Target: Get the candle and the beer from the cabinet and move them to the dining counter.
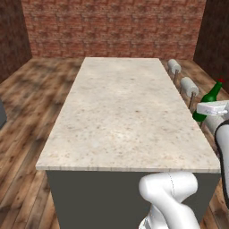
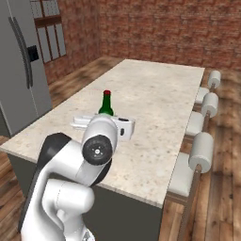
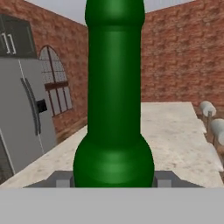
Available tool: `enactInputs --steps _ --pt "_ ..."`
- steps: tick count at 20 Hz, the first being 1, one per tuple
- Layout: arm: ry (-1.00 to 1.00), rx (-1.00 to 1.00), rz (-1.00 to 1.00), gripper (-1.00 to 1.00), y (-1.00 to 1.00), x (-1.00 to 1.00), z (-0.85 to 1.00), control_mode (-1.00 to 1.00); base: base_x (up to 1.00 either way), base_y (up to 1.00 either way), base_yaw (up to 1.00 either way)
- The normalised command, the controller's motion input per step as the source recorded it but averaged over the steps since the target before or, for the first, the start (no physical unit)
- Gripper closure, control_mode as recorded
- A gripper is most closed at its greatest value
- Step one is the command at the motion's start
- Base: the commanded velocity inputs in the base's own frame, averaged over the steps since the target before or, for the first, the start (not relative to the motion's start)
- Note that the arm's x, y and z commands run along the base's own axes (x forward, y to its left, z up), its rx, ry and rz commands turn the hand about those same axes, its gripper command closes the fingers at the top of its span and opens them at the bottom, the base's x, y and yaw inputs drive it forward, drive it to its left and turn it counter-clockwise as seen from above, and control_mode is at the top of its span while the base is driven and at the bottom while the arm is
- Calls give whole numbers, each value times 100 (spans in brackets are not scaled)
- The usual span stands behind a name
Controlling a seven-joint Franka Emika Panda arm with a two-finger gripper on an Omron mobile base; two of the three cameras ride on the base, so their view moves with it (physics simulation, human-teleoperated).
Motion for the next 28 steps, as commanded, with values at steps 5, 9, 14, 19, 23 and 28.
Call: enactInputs --steps 5,9,14,19,23,28 --pt "-2 -7 6 100 -15 1 -29 -100 0 0 0" --pt "0 -6 8 100 -25 15 -15 -100 0 0 0" --pt "2 -11 6 100 -32 31 -11 -100 0 0 0" --pt "5 -15 2 100 -12 48 -29 -100 0 0 0" --pt "5 -13 3 100 -3 50 -42 -100 0 0 0" --pt "1 -2 4 100 0 46 -56 -100 0 0 0"
